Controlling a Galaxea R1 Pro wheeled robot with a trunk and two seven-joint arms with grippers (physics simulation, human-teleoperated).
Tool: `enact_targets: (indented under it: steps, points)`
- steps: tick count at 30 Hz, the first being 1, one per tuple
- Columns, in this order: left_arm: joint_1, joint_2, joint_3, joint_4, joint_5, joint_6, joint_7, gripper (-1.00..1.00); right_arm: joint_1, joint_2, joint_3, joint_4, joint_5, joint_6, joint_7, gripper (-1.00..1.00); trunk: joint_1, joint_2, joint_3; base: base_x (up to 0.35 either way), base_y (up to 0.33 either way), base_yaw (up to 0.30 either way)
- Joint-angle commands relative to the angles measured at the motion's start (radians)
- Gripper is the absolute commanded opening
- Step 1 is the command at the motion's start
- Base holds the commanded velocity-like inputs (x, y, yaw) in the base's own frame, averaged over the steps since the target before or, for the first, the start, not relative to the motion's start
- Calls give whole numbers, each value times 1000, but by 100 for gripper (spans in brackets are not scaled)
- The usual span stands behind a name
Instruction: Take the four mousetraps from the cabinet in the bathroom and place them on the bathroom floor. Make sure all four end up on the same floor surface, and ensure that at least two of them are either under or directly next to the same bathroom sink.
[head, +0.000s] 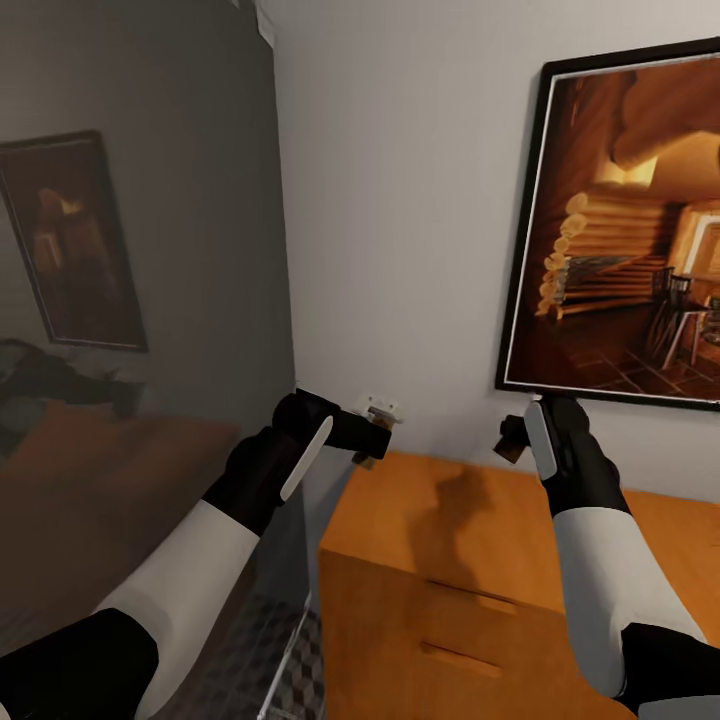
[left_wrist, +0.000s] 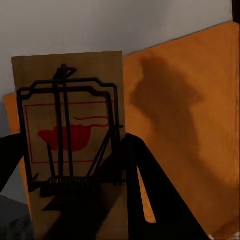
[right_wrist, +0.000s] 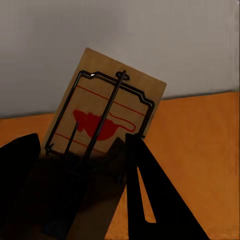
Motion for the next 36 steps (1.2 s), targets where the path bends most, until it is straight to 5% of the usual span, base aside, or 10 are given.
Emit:
enact_targets:
  steps: [1, 22, 30, 36]
  points:
    - [-1, 0, 0, 0, 7, 6, 4, -100, -1, 0, 0, 0, -11, 3, -9, -100, -1, -1, -1, -343, 0, 0]
    - [-1, 1, 0, 2, 7, 6, 7, -100, 5, -2, -1, -49, -12, 3, -9, -100, -1, -1, -1, -345, 0, 0]
    - [-1, 2, 0, 32, 6, 6, 9, -100, 154, -4, 13, -249, -33, 3, -5, -100, -1, -1, -1, -346, 0, 0]
    - [-1, 1, 0, 46, 7, 6, 31, -100, 258, -34, 84, -354, -86, 3, 6, -100, -1, -1, -1, -346, 0, 0]
